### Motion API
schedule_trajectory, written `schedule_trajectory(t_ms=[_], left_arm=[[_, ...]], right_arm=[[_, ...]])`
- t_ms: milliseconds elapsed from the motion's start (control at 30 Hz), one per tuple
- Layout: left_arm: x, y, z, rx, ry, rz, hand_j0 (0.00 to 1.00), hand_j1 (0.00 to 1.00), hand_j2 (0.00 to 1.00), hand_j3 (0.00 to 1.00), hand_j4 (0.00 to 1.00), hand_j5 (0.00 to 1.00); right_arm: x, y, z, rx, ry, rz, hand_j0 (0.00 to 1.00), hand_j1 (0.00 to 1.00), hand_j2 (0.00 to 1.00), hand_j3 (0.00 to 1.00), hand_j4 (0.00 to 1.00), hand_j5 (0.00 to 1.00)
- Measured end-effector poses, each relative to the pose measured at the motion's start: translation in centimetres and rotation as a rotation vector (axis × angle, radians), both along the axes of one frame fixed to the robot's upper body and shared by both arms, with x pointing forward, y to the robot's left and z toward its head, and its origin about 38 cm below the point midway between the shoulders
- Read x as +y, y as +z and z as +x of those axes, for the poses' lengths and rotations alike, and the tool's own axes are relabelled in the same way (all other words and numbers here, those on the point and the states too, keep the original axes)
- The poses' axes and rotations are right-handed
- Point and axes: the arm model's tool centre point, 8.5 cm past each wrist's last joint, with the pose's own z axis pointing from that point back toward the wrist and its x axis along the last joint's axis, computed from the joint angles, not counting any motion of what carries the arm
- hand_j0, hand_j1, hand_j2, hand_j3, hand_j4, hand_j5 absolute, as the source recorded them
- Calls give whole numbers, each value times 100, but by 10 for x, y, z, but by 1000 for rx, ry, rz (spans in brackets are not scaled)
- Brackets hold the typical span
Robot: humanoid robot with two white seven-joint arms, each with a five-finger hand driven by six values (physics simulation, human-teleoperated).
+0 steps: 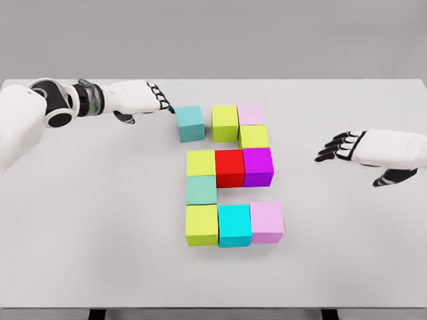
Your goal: Assemble the squares on the desktop into the number 2
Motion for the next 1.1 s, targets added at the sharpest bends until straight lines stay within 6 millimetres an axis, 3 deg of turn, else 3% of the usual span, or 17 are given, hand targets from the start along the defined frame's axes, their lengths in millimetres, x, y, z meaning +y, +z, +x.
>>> schedule_trajectory(t_ms=[167,333,400,500,567,667,1100], left_arm=[[-3,0,0,0,-4,-3,89,89,89,89,89,89],[-6,1,0,-1,-10,-6,89,89,89,89,89,89],[-8,1,0,-1,-13,-8,89,89,89,89,89,89],[-10,0,0,-1,-16,-10,90,90,90,90,90,90],[-11,0,0,-1,-17,-10,90,90,90,90,90,90],[-12,1,0,-1,-19,-12,90,90,90,90,90,90],[-7,1,-1,1,-8,-25,90,90,90,90,90,90]], right_arm=[[-21,-5,8,127,-166,419,100,100,100,100,100,100],[-25,-59,-6,247,-276,678,100,100,100,100,100,100],[-24,-63,-2,223,-299,749,100,100,100,100,100,100],[-28,-78,4,190,-350,777,100,100,100,100,100,100],[-33,-100,-5,216,-395,773,100,100,100,100,100,100],[-36,-110,-8,218,-425,789,100,100,100,100,100,100],[-41,-121,-14,217,-468,829,100,100,100,100,100,100]])
